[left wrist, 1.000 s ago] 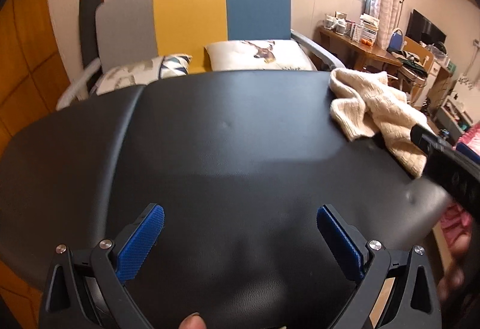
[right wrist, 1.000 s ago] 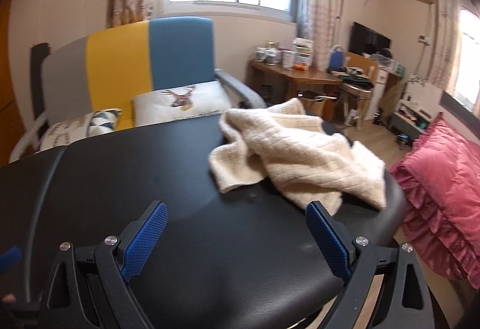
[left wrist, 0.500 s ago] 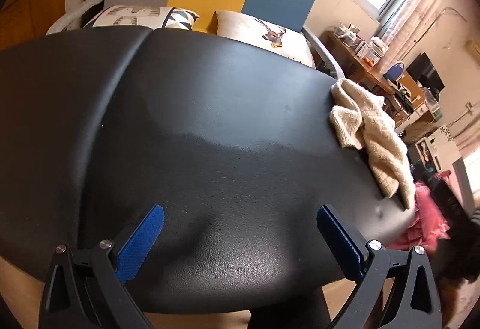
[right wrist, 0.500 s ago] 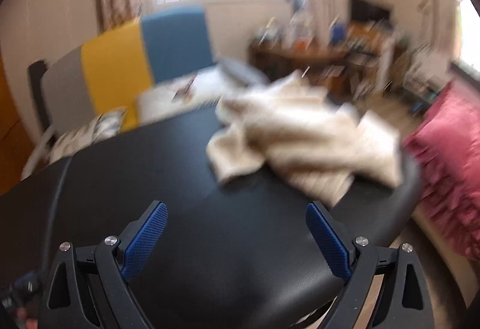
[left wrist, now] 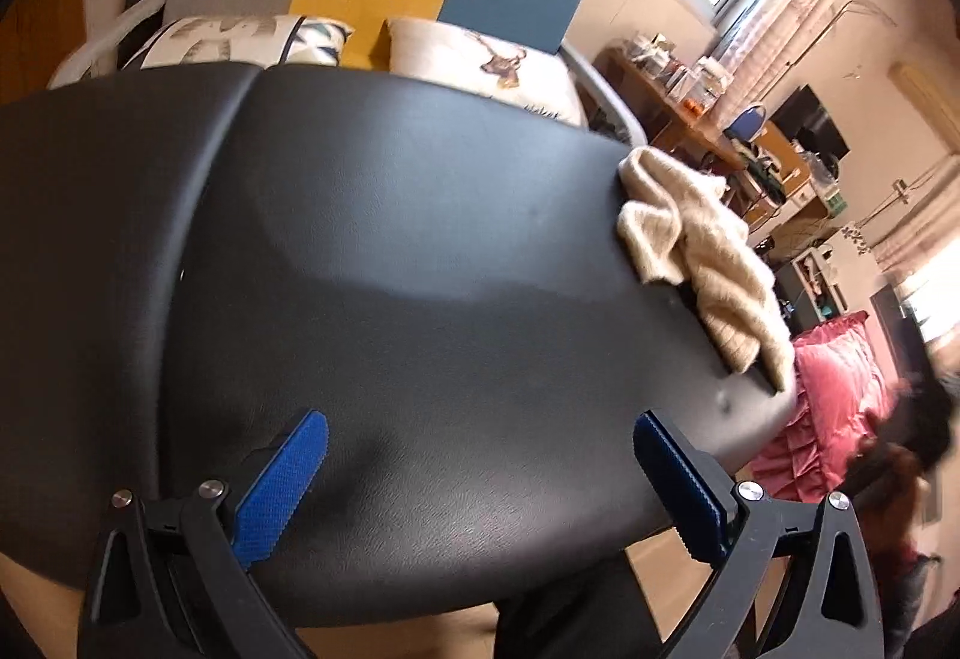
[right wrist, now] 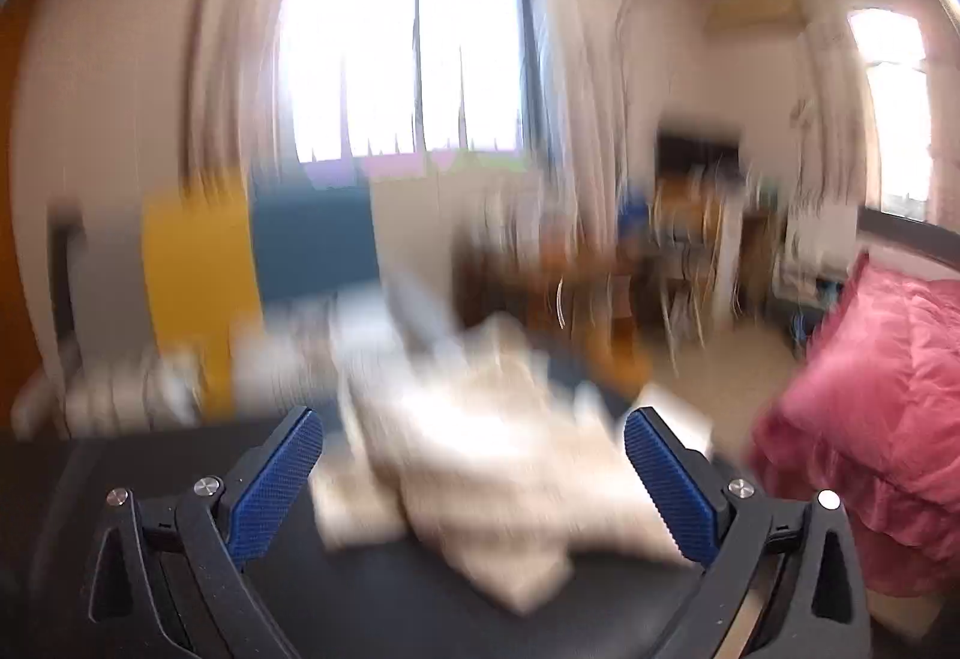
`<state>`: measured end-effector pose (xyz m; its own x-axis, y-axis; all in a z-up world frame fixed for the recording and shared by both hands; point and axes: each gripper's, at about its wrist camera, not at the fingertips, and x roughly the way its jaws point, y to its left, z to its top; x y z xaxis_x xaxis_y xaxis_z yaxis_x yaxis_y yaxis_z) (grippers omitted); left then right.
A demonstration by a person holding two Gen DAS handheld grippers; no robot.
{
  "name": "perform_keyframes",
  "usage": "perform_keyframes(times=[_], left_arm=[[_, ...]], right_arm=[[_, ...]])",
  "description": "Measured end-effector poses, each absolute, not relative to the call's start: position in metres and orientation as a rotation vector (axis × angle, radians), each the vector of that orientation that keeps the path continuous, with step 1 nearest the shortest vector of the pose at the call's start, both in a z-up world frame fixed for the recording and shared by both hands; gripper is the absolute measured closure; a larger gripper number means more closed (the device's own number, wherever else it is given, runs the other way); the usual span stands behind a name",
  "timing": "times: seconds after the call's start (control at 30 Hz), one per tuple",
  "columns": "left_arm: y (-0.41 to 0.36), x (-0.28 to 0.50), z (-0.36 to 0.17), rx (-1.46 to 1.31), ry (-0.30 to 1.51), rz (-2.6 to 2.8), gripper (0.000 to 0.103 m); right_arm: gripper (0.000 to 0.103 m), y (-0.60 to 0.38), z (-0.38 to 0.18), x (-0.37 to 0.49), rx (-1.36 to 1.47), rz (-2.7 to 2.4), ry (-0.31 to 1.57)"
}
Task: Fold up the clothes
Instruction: 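Move both grippers toward the crumpled cream sweater on the black bench, then grasp the cream sweater edge with the right gripper while the left gripper grasps another edge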
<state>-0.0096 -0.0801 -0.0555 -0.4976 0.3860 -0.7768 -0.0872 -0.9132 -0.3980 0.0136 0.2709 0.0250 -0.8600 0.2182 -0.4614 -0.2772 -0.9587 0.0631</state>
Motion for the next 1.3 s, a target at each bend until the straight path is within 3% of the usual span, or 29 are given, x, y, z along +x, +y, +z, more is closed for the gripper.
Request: perform_keyframes(times=[0.03,0.17,0.27,0.37,0.53,0.6,0.7,0.73,0.77,1.0,1.17,1.3], left_arm=[[-0.082,-0.012,-0.051,-1.378,-0.448,2.474,0.0],[-0.089,-0.023,-0.035,-1.319,-0.448,2.529,0.0],[-0.094,-0.041,-0.029,-1.304,-0.433,2.649,0.0],[-0.089,-0.055,-0.022,-1.25,-0.385,2.718,0.0],[-0.068,-0.07,-0.011,-1.155,-0.233,2.774,0.0],[-0.049,-0.083,-0.007,-1.134,-0.218,2.754,0.0],[-0.009,-0.123,-0.007,-1.173,-0.322,2.554,0.0],[0.009,-0.137,-0.009,-1.189,-0.317,2.493,0.0],[0.029,-0.15,-0.012,-1.192,-0.286,2.451,0.0],[0.112,-0.188,-0.024,-1.232,-0.152,2.302,0.0],[0.098,-0.183,-0.022,-1.254,-0.198,2.338,0.0],[0.083,-0.187,-0.017,-1.237,-0.143,2.385,0.0]], right_arm=[[0.002,0.28,0.019,-0.004,-0.821,2.823,0.244],[0.003,0.317,0.011,-0.047,-0.953,2.869,0.531],[0.003,0.335,-0.001,-0.07,-1.058,2.833,0.609],[0.003,0.341,-0.02,-0.088,-1.164,2.795,0.537],[0.003,0.317,-0.023,-0.096,-1.219,2.845,0.115],[0.004,0.313,-0.023,-0.099,-1.249,2.859,0.06],[0.008,0.309,-0.024,-0.099,-1.256,2.863,0.064],[0.028,0.308,-0.027,-0.098,-1.269,2.842,0.033],[0.036,0.31,-0.03,-0.096,-1.286,2.84,0.019],[0.036,0.339,-0.042,-0.095,-1.375,2.845,0.042],[0.036,0.345,-0.031,-0.14,-1.413,2.914,0.14],[0.036,0.331,-0.031,-0.166,-1.446,2.928,0.033]])
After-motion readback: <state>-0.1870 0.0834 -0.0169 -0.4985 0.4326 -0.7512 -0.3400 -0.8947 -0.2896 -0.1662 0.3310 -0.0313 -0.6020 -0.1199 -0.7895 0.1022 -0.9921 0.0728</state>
